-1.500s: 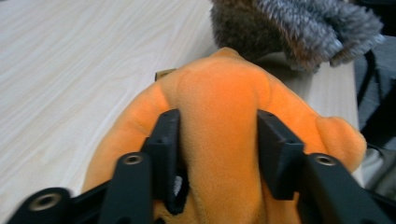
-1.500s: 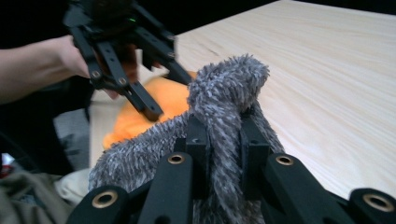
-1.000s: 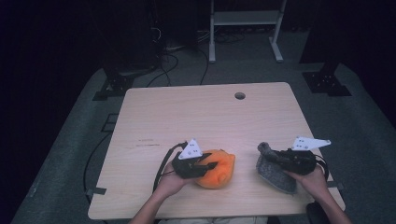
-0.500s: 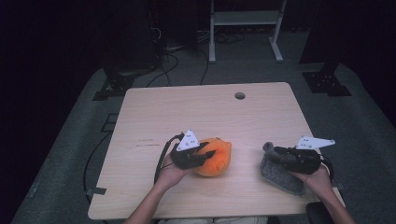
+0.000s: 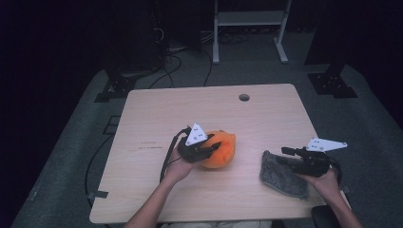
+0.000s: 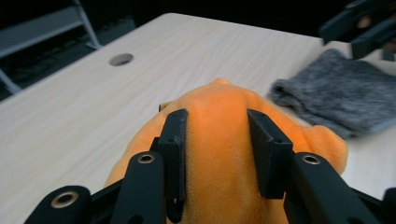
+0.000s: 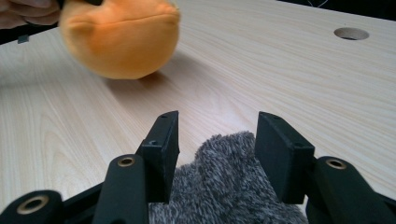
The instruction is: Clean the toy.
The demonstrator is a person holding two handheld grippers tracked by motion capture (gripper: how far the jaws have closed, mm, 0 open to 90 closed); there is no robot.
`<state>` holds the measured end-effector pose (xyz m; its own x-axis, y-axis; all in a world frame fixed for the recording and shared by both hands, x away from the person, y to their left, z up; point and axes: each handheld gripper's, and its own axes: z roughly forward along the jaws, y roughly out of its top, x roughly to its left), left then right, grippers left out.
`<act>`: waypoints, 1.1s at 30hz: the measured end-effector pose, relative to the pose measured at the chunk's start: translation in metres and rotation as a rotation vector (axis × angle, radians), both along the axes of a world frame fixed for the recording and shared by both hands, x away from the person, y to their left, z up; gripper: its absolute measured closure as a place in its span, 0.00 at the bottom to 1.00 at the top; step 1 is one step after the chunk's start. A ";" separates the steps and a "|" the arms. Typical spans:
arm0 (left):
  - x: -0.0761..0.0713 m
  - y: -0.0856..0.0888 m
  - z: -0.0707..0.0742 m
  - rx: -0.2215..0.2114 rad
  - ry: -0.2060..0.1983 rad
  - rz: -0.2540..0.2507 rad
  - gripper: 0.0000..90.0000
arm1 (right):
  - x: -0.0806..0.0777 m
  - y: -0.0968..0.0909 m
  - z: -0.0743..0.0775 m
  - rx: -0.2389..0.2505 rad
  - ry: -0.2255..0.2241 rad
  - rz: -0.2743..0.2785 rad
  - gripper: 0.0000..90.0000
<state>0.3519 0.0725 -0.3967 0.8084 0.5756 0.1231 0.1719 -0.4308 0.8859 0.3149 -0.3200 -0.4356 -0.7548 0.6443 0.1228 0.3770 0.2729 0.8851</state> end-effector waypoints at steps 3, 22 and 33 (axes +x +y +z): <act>0.009 -0.001 -0.004 -0.003 -0.015 0.049 0.67 | 0.000 0.002 0.000 0.003 -0.006 0.011 0.54; 0.011 0.021 -0.004 -0.038 0.092 0.050 0.30 | -0.003 0.006 0.003 0.022 -0.017 0.026 0.49; 0.001 0.037 -0.001 -0.049 0.088 0.047 0.26 | -0.002 0.006 0.002 0.021 -0.017 0.028 0.48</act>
